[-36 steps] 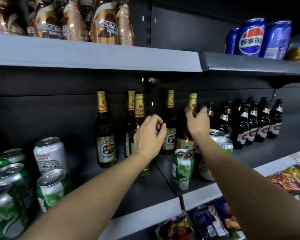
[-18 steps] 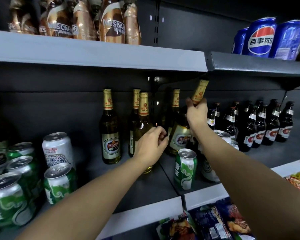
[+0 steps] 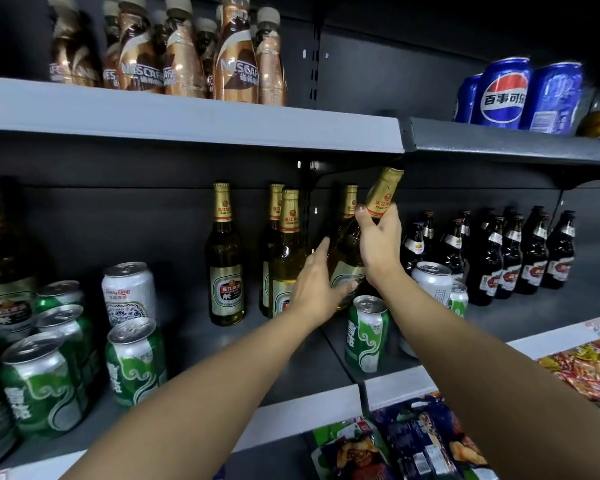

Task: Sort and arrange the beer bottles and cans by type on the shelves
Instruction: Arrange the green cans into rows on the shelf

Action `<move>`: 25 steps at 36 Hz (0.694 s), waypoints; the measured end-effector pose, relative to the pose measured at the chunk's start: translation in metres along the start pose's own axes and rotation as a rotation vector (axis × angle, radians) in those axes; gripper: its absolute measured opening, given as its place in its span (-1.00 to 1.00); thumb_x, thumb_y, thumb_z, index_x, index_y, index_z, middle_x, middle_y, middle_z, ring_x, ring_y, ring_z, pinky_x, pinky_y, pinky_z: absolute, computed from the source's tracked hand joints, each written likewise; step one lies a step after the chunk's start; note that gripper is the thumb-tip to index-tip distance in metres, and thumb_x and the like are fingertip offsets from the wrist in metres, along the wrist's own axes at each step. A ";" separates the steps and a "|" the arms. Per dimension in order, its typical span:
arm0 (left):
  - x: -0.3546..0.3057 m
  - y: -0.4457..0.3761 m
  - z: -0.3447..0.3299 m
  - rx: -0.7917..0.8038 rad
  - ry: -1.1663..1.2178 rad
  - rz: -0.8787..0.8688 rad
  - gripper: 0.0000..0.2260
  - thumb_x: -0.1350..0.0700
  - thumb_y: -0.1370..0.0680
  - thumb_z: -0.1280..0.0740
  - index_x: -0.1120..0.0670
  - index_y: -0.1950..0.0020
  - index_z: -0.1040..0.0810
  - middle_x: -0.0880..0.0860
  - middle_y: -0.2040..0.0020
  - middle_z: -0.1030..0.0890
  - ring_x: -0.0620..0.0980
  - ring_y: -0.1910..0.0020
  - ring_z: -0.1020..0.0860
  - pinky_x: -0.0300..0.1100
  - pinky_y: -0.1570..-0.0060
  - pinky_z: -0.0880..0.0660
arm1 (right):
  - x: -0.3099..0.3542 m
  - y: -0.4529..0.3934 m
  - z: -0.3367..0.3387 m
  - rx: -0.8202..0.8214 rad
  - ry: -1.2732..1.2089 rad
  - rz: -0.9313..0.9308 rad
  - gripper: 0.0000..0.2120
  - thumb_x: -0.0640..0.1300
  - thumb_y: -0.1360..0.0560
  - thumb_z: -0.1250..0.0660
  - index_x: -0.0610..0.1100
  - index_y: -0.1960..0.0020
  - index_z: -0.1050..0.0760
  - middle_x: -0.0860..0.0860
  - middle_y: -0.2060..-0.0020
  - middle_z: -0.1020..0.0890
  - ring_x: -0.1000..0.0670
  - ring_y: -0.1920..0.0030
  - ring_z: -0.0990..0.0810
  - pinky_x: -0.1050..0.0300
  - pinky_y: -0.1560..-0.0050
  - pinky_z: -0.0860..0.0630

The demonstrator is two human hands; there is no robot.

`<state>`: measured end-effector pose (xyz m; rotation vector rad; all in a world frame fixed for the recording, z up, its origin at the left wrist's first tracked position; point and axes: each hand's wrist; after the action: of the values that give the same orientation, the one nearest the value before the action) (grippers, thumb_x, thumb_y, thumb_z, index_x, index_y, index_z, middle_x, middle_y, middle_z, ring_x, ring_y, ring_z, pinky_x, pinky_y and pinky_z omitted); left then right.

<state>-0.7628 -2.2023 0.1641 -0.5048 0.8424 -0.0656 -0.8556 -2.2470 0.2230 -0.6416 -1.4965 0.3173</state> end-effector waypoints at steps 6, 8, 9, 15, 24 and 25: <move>-0.003 -0.005 -0.006 -0.004 0.008 0.123 -0.20 -0.05 -0.49 -0.44 0.01 -0.58 -0.04 0.08 -0.49 -0.31 0.06 -0.43 -0.34 -0.06 -0.28 -0.38 | 0.002 0.000 0.003 0.077 0.004 -0.048 -0.82 -0.10 -0.58 -0.28 -0.17 -0.12 -0.42 -0.04 0.02 -0.54 -0.02 -0.03 -0.52 0.05 -0.09 -0.43; -0.003 -0.007 -0.009 -0.006 0.005 0.159 -0.22 -0.08 -0.48 -0.44 0.02 -0.57 -0.08 0.09 -0.47 -0.35 0.08 -0.40 -0.37 -0.07 -0.26 -0.40 | 0.000 0.002 0.001 0.119 0.024 -0.072 -0.84 -0.08 -0.58 -0.28 -0.13 -0.10 -0.41 -0.05 -0.01 -0.55 -0.03 -0.06 -0.52 0.04 -0.12 -0.43; -0.003 -0.008 -0.009 -0.010 0.004 0.177 -0.22 -0.09 -0.48 -0.44 0.03 -0.56 -0.10 0.09 -0.45 -0.37 0.08 -0.39 -0.38 -0.06 -0.24 -0.40 | -0.002 0.004 0.000 0.142 0.033 -0.081 -0.85 -0.08 -0.58 -0.29 -0.12 -0.09 -0.41 -0.06 -0.02 -0.55 -0.04 -0.07 -0.53 0.00 -0.16 -0.45; 0.006 -0.001 -0.008 -0.056 -0.059 0.229 -0.27 -0.14 -0.43 -0.47 0.04 -0.48 -0.23 0.06 -0.34 -0.48 0.07 -0.28 -0.47 0.01 -0.15 -0.50 | -0.009 0.019 -0.011 0.178 0.069 -0.117 -0.81 -0.04 -0.57 -0.30 -0.11 -0.12 -0.45 -0.05 -0.03 -0.59 -0.04 -0.08 -0.55 -0.05 -0.21 -0.46; 0.008 0.020 0.028 -0.022 -0.272 0.200 -0.36 -0.28 -0.34 -0.45 0.01 -0.27 -0.34 -0.01 -0.04 -0.56 0.04 -0.06 -0.56 -0.08 0.10 -0.52 | 0.004 0.033 -0.034 0.191 0.182 -0.120 -0.76 0.04 -0.54 -0.32 -0.10 -0.09 -0.45 -0.03 -0.01 -0.59 -0.08 -0.06 -0.56 -0.12 -0.16 -0.48; 0.011 0.022 0.034 -0.014 -0.267 0.207 -0.37 -0.28 -0.33 -0.46 0.01 -0.25 -0.36 0.00 -0.05 -0.57 0.04 -0.07 -0.56 -0.07 0.08 -0.54 | 0.005 0.037 -0.039 0.206 0.178 -0.129 -0.76 0.04 -0.54 -0.32 -0.09 -0.09 -0.46 -0.03 0.00 -0.59 -0.07 -0.04 -0.57 -0.12 -0.15 -0.49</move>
<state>-0.7337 -2.1719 0.1655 -0.4263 0.6297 0.1941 -0.8103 -2.2223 0.2079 -0.3967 -1.3074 0.3026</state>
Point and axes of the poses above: each hand's wrist, its own y-axis away from the middle knuckle, its own z-axis out of the back of the hand, x = y × z
